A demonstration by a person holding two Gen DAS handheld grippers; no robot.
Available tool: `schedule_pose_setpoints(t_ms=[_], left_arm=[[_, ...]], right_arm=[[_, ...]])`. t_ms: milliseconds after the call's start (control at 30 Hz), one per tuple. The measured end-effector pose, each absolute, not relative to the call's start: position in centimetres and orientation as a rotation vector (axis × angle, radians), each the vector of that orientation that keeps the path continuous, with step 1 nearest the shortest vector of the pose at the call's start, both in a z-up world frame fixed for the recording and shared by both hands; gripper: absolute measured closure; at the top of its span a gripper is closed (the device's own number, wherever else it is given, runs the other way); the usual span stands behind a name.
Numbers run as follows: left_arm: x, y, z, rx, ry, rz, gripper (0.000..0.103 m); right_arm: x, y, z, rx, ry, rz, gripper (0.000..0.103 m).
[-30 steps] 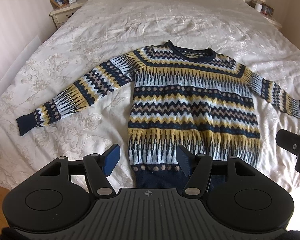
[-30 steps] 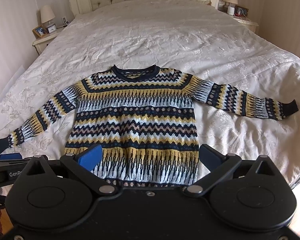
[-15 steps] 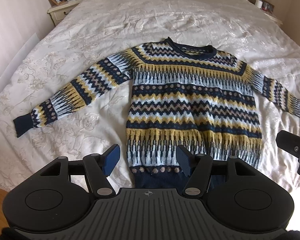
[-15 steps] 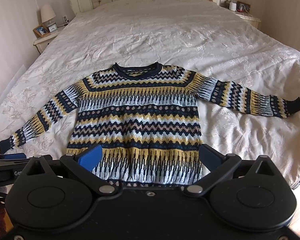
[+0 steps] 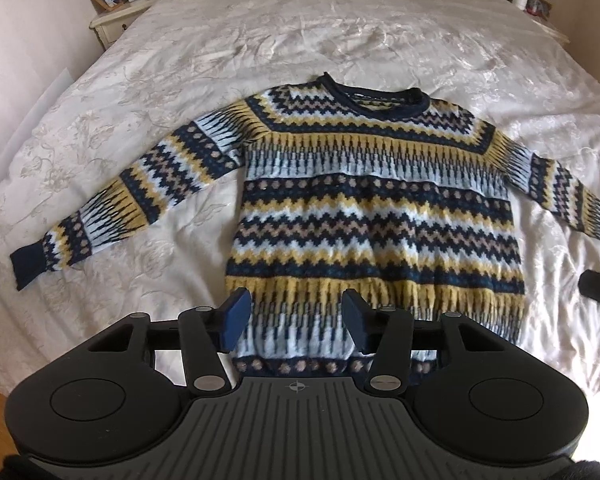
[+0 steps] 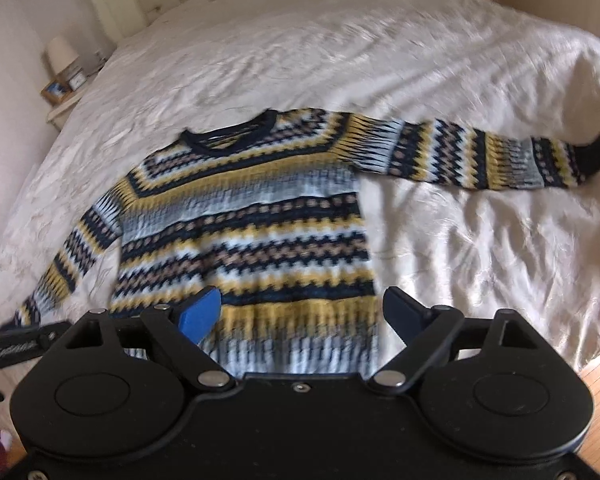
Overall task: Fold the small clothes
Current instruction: 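Move the right tool to the navy sleeve cuff and close on it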
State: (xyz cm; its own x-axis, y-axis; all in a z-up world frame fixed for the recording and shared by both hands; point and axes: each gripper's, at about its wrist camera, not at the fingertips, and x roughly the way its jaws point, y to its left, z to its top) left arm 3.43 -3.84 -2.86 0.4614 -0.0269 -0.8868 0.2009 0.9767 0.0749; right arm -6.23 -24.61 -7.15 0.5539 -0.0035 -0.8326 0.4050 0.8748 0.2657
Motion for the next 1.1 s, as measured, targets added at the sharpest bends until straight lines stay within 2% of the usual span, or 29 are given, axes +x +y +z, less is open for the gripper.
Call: schedule_pose_setpoints(t_ms=[167,267,433,600,867,1100], left_arm=[[4.4,-6.9,-3.3,0.211,1.079,-0.139,0.054],[4.9,-8.8,-3.3,0.226,1.062,-0.135,0.054],[5.6,-11.5,-3.3,0.216,1.063,-0.120,0.054],[6.1,-13.4,-3.3,0.204,1.079,-0.075,0.054],[7.0,-15.8,-3.6,0.187,1.106,-0.016,0.053],[7.3,-18.2,-3.9,0.208,1.120,-0.030,0.053]], right_arm=[[-5.7,-32.2,-10.4,0.641,0.935,-0.324,0.017],[-5.2,-36.4,-12.2,0.634,0.940,-0.421,0.024],[-4.3,-44.0,-13.9,0.509,0.949,-0.585,0.024],[-4.0,-51.5,-15.4,0.515,0.968,-0.644,0.025],[-4.5,-58.7,-15.4,0.373,0.975,-0.738,0.024],[-4.5,-62.6,-17.0,0.401,1.028,-0.738,0.025]])
